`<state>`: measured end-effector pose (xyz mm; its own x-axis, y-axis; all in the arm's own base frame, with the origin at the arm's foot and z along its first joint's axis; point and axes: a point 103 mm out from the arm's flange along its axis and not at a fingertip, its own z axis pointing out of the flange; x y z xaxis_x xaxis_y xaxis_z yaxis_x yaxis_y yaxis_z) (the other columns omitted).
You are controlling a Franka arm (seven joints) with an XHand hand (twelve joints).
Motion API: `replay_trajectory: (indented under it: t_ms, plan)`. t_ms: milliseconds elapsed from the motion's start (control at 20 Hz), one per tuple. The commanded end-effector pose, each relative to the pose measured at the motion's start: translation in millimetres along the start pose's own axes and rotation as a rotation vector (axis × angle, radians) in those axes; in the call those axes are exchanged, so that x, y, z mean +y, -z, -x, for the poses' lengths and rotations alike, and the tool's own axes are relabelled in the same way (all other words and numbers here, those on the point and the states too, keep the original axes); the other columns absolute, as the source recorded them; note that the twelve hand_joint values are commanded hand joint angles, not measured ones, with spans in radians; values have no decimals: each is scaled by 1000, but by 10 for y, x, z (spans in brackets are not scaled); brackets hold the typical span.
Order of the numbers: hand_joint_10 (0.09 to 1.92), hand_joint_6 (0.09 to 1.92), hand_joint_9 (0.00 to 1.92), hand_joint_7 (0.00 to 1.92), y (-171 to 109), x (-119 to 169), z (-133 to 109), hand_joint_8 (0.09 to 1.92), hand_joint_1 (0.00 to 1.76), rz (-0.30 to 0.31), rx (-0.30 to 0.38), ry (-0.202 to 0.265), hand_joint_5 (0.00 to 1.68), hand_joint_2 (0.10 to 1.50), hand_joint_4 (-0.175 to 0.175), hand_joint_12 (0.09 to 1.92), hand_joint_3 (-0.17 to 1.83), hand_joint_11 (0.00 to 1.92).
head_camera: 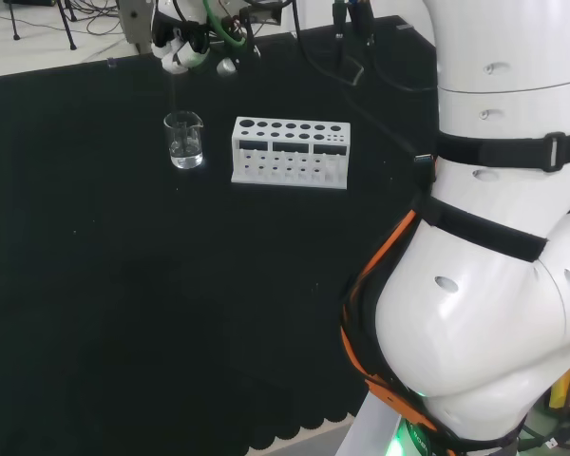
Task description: Stir in the beaker to the left of the white test tube rack with the glass rod.
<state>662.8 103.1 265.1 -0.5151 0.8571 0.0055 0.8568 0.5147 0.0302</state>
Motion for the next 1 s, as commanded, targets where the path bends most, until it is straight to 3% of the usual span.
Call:
replay_trajectory:
  t_ms: [50, 1000]
  plan:
    - [556, 394, 1732, 1194, -69, -63, 253, 1021, 1305, -15, 7, -51, 1198, 841, -175, 1010, 392, 1460]
    - [557, 390, 1731, 1194, 217, -244, 208, 1021, 1305, 20, -80, -38, 1201, 840, -175, 1010, 392, 1460]
